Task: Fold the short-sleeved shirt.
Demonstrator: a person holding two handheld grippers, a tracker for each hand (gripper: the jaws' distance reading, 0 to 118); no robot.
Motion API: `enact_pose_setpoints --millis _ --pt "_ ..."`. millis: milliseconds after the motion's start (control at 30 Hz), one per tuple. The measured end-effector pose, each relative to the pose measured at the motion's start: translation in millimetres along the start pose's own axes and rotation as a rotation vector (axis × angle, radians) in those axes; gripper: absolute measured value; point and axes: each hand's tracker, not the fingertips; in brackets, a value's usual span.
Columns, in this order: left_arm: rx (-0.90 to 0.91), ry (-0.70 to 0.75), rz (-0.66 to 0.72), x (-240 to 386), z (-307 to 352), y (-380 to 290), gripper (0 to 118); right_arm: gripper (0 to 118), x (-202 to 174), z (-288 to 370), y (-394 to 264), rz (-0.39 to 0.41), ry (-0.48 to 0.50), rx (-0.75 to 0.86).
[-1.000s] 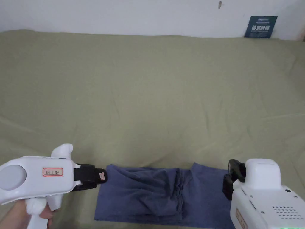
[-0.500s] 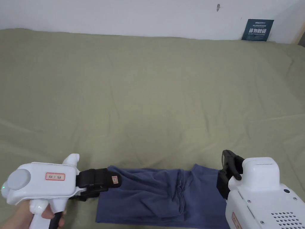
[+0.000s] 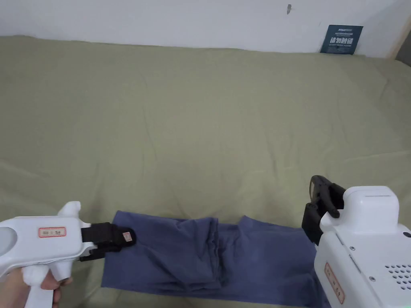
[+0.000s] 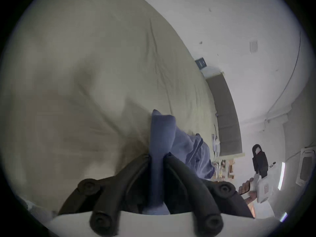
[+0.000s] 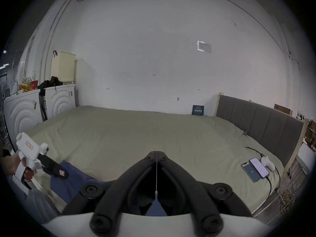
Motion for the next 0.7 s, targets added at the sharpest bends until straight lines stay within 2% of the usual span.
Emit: enact_pose_setpoints --millis 100,267,333,367,500,700 --pt "0.033 0.055 0.038 -9.7 42.4 3.3 8 1 -0.8 -4.4 8.9 -0.012 0.006 0.013" --pt "0.202 0.224 -0.007 -7.8 118.8 -0.1 8 1 -5.7 -12.3 13.1 -0.038 0.027 0.051" --pt "0.227 0.305 -0.001 -0.7 133.5 0.7 8 1 -7.2 -14.5 14.4 -0.044 0.033 0.048" --pt "0.241 0.302 -0.006 6.3 137.6 -1.3 8 1 -7.4 -14.5 14.0 -0.052 0.038 0.047" --pt "0.197 0.275 -0.070 42.9 126.8 -5.3 8 1 -7.8 -12.6 10.1 -0.060 0.045 0.036" --pt "0.078 0.213 -0.214 115.8 64.0 -20.5 8 1 2.8 -1.5 -0.4 -0.046 0.033 -0.003"
